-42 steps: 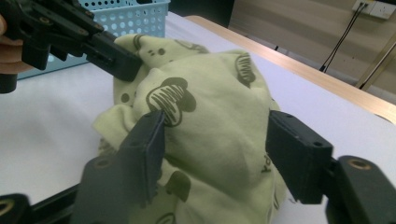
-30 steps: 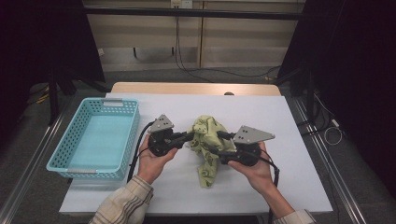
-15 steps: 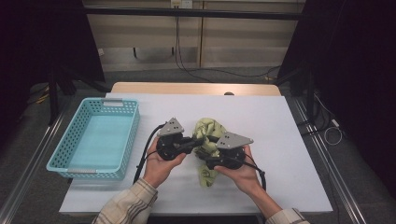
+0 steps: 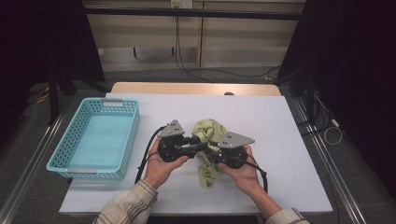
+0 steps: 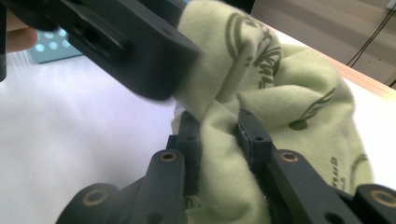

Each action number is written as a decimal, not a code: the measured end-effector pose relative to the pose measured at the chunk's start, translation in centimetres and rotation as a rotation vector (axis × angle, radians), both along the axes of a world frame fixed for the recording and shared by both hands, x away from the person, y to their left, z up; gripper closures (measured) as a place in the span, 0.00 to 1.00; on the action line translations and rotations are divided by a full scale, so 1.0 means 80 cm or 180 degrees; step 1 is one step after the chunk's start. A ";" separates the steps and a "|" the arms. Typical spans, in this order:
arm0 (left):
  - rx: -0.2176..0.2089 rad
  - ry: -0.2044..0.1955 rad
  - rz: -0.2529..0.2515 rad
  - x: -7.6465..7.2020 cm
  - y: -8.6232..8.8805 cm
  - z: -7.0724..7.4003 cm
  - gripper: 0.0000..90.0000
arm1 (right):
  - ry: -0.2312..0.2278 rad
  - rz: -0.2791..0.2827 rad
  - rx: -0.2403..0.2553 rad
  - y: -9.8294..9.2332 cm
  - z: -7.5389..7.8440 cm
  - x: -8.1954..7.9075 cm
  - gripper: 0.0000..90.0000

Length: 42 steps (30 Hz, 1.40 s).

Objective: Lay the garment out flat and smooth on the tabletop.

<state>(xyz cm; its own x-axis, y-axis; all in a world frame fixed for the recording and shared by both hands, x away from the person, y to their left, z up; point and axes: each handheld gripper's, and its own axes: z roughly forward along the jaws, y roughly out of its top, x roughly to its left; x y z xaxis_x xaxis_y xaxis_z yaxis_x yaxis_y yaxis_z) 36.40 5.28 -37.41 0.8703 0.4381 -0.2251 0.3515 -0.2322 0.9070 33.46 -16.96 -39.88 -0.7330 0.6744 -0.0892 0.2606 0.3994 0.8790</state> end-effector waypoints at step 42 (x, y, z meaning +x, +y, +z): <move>0.0407 -0.0003 0.0669 0.025 0.018 -0.034 0.17 | 0.0079 -0.0598 0.0008 -0.120 -0.001 -0.060 0.32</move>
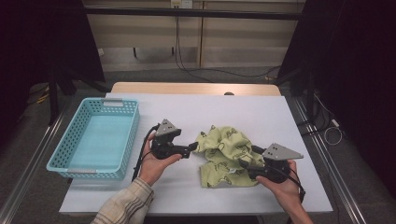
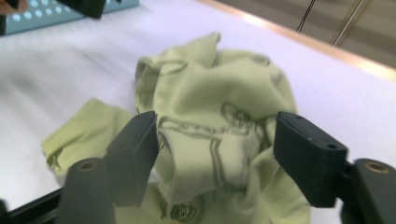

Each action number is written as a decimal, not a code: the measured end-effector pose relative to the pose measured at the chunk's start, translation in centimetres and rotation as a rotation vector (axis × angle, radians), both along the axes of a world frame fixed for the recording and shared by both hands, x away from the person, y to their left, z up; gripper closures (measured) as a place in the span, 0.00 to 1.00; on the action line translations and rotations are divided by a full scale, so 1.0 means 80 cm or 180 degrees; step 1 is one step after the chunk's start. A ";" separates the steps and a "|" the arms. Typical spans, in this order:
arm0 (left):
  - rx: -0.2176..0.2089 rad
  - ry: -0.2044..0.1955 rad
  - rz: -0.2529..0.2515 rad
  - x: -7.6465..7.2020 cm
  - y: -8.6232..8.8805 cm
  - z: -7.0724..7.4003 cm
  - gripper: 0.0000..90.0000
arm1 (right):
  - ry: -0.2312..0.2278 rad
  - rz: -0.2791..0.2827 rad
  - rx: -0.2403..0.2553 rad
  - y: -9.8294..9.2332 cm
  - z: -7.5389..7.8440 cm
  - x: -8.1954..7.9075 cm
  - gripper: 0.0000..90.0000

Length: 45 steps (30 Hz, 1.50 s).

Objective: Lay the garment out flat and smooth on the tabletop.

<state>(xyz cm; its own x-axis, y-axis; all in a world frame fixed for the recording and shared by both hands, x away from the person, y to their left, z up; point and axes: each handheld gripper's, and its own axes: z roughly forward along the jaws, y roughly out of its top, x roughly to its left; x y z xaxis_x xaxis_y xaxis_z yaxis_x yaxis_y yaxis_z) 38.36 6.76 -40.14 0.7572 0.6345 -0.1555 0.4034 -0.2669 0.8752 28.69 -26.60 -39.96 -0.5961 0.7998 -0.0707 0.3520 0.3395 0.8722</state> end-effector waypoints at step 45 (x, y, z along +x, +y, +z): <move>0.0679 0.0308 -0.0755 -0.033 -0.063 -0.058 0.40 | 0.0369 0.0638 0.0246 0.014 -0.004 0.012 0.97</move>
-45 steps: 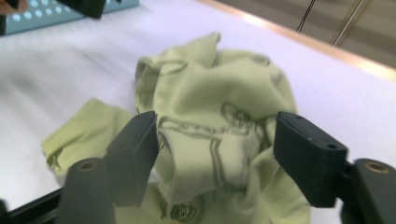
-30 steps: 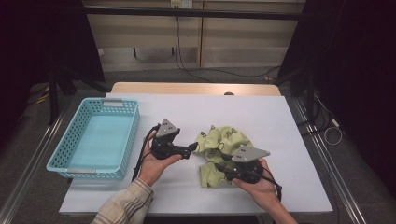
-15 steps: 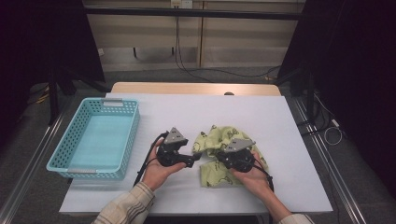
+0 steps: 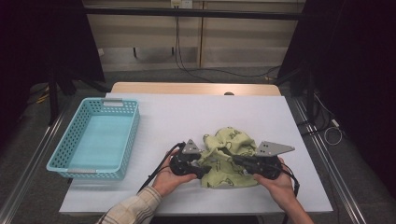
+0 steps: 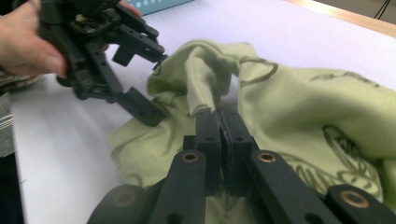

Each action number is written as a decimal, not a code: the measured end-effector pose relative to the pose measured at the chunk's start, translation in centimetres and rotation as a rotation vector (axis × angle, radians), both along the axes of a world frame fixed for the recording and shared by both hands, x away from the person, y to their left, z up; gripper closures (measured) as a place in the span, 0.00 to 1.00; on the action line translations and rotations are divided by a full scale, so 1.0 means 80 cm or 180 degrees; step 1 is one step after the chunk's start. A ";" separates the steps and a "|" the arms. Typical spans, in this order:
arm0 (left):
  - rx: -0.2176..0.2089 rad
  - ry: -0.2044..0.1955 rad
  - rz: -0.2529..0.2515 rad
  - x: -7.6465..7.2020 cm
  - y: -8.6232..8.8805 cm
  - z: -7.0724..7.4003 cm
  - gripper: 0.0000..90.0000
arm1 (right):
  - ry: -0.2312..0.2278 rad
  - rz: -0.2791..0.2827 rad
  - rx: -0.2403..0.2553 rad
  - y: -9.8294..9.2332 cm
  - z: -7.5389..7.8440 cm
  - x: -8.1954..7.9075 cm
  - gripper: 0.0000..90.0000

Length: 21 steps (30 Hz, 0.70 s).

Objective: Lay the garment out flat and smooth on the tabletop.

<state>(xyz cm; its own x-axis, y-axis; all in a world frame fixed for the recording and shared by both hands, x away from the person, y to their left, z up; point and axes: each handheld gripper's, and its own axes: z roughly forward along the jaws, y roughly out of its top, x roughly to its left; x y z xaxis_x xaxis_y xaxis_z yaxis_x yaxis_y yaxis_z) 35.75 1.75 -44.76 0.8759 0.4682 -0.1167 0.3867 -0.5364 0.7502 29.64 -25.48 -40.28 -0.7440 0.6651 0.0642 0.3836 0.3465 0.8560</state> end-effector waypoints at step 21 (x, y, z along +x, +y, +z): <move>-0.0033 0.0082 0.0362 0.012 0.024 0.020 0.89 | -0.0190 -0.0092 0.0258 -0.027 0.020 -0.019 0.97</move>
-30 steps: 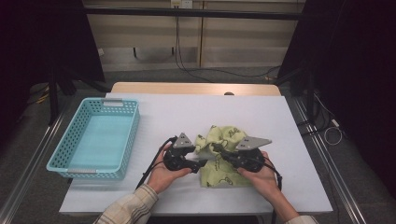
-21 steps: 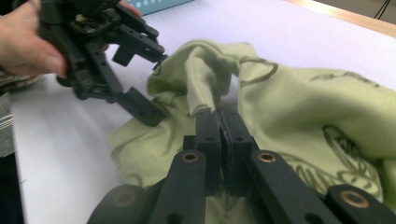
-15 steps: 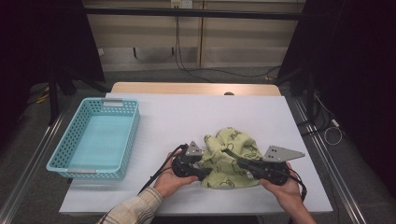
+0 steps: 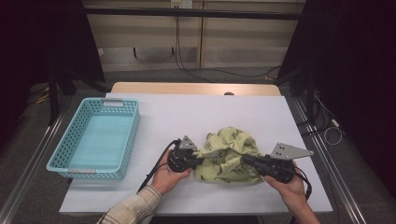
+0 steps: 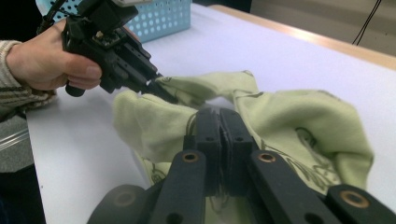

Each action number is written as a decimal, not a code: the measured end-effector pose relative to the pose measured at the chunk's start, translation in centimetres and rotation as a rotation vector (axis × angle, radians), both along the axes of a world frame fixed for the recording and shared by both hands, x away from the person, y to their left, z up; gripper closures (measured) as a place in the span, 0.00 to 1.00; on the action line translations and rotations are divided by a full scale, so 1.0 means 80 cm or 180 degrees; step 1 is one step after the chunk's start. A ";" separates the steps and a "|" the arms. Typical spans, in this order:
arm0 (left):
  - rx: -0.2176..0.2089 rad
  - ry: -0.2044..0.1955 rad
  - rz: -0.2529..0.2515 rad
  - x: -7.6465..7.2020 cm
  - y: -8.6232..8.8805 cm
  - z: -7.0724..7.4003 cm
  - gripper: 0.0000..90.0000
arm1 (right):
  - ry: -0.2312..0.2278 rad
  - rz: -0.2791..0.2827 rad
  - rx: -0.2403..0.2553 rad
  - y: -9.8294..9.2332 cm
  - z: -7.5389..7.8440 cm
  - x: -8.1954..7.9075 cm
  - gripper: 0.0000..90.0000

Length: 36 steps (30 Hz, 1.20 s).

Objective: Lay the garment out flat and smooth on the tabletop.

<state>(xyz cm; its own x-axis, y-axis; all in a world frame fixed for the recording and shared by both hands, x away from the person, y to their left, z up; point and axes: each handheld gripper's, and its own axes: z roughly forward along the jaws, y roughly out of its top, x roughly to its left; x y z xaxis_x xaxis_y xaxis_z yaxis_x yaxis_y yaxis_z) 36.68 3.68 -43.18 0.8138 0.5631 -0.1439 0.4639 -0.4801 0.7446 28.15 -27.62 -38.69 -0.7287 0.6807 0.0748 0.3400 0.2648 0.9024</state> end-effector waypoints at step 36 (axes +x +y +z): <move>-0.0428 -0.0115 0.0228 0.019 0.063 0.040 0.81 | 0.0249 0.0006 -0.0397 0.009 -0.042 -0.001 0.75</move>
<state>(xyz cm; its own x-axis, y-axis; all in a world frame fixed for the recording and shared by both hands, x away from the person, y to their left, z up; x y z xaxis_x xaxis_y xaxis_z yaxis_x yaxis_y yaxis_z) 38.24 8.75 -40.01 0.7781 0.5976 -0.1933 0.4651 -0.3415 0.8167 28.08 -26.93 -42.08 -0.7252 0.6870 0.0465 0.4075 0.3738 0.8332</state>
